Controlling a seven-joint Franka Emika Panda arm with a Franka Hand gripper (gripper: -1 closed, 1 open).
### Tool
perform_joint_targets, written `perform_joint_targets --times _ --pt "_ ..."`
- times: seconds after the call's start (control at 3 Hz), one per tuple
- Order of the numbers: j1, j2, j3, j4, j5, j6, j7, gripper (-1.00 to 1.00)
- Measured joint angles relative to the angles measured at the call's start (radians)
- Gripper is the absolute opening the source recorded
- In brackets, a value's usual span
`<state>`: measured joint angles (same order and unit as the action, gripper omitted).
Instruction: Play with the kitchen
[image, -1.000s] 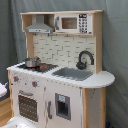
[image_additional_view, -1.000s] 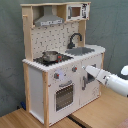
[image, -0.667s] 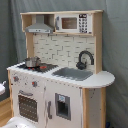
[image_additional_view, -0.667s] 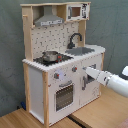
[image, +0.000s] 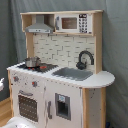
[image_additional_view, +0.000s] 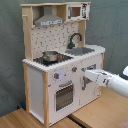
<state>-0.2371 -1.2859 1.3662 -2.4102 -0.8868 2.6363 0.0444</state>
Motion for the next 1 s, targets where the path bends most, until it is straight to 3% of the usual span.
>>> perform_joint_targets --times 0.67,1.0 --pt "-0.008 0.009 0.014 -0.003 0.000 0.005 -0.234 1.00" --pt "-0.042 0.015 0.048 -0.007 0.000 0.035 -0.322 1.00"
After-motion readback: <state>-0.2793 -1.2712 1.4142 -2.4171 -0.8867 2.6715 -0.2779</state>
